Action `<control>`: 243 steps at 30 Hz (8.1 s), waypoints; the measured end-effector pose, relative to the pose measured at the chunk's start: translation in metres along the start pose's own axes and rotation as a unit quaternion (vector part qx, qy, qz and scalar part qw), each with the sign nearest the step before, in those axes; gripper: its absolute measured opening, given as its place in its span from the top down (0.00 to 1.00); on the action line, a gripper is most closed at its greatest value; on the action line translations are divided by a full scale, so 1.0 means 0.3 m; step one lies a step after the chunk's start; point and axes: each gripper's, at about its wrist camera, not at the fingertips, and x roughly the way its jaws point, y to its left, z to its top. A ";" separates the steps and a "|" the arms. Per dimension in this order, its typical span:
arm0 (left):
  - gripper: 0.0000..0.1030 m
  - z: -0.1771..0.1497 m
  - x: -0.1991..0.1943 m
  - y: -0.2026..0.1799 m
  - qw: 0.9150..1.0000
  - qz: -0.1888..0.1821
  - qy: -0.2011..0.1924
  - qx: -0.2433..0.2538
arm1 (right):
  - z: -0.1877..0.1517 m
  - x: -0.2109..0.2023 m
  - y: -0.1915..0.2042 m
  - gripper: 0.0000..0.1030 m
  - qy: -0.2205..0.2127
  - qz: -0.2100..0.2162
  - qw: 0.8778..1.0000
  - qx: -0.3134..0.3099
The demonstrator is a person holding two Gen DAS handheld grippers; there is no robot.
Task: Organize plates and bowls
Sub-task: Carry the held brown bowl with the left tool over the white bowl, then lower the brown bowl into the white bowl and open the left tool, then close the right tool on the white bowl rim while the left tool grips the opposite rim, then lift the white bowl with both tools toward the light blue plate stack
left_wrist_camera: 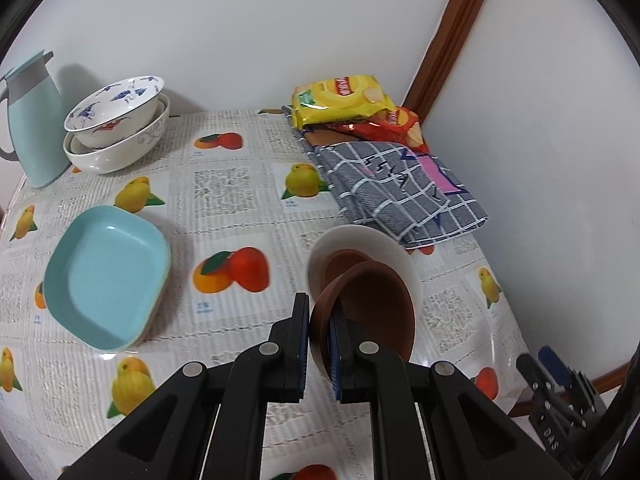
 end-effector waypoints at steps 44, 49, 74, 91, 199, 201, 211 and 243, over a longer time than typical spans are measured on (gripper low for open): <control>0.89 0.072 0.331 -0.019 0.998 -0.009 0.042 -0.055 | -0.080 0.166 -0.153 0.50 0.029 -0.005 0.999 0.045; 0.89 0.073 0.345 -0.017 0.997 -0.014 0.047 -0.053 | -0.073 0.162 -0.119 0.50 0.027 -0.011 0.999 0.027; 0.75 0.066 0.338 -0.024 0.996 -0.050 0.067 -0.009 | -0.051 0.150 0.009 0.50 0.040 -0.012 0.999 -0.006; 0.74 0.082 0.283 0.099 0.997 -0.024 0.076 -0.008 | 0.128 0.188 0.193 0.50 0.030 0.051 0.998 -0.007; 0.92 -0.013 0.101 0.106 0.999 -0.023 0.045 0.016 | 0.096 0.177 0.379 0.89 0.073 0.094 0.992 0.045; 0.92 -0.013 0.083 0.113 0.999 -0.022 0.041 0.012 | 0.098 0.161 0.385 0.89 0.070 0.096 0.992 0.046; 0.92 -0.001 0.003 0.164 0.999 -0.014 0.029 0.010 | 0.108 0.100 0.446 0.89 0.061 0.108 0.991 0.042; 0.92 -0.004 -0.154 0.387 1.000 0.000 0.003 -0.009 | 0.102 -0.008 0.689 0.90 0.039 0.121 0.992 0.011</control>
